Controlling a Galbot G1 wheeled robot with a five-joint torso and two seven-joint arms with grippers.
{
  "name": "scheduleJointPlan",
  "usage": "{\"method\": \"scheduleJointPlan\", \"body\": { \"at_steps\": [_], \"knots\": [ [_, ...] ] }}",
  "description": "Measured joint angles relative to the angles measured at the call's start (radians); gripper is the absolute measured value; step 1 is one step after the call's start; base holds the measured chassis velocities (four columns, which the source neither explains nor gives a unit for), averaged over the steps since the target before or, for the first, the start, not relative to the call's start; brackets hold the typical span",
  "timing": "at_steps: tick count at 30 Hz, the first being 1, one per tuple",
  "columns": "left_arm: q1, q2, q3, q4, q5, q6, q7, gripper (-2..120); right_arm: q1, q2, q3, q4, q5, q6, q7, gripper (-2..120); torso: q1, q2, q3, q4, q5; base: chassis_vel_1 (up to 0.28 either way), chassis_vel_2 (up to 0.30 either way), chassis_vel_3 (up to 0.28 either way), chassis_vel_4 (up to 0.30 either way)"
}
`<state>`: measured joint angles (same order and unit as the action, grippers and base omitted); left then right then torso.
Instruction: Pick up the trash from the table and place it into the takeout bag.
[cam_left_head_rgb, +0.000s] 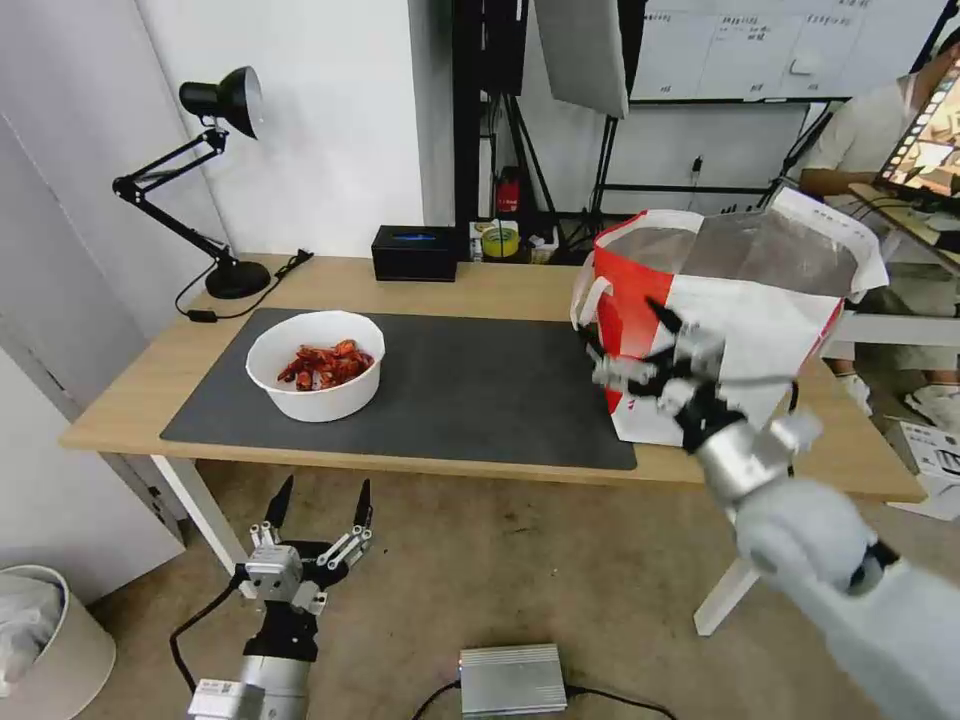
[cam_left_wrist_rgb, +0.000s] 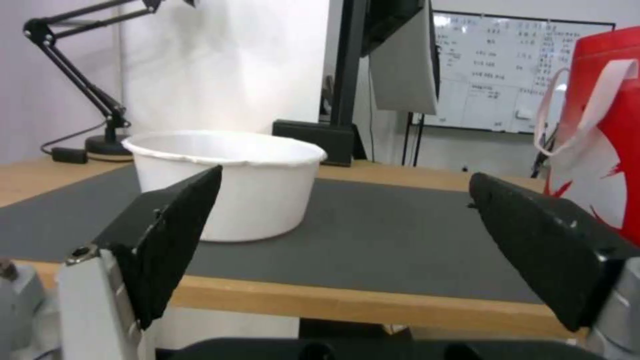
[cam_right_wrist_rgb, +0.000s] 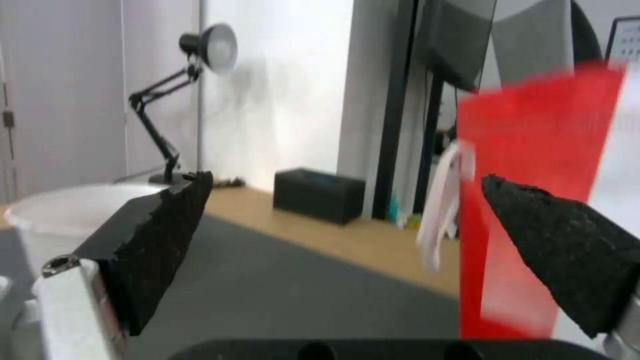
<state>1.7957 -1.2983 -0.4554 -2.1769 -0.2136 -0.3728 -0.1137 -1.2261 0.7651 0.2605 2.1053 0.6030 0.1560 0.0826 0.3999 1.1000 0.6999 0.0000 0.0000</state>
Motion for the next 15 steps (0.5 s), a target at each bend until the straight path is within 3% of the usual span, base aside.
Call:
{"method": "scheduleJointPlan", "body": {
  "at_steps": [3,15],
  "knots": [
    [-0.001,0.004,-0.008,-0.001,-0.005,-0.003,-0.006,100,-0.110,0.049,0.008,-0.010,-0.077,0.046,-0.002,100,0.000,0.000,0.000,-0.0001,0.0000,0.000,0.000,0.000,0.000],
    [-0.002,0.006,-0.008,0.007,-0.004,-0.005,-0.012,100,-0.270,0.147,-0.010,-0.042,-0.263,0.103,0.086,100,0.000,0.000,0.000,0.0000,-0.0001,0.000,0.000,0.000,0.000]
  ]
}}
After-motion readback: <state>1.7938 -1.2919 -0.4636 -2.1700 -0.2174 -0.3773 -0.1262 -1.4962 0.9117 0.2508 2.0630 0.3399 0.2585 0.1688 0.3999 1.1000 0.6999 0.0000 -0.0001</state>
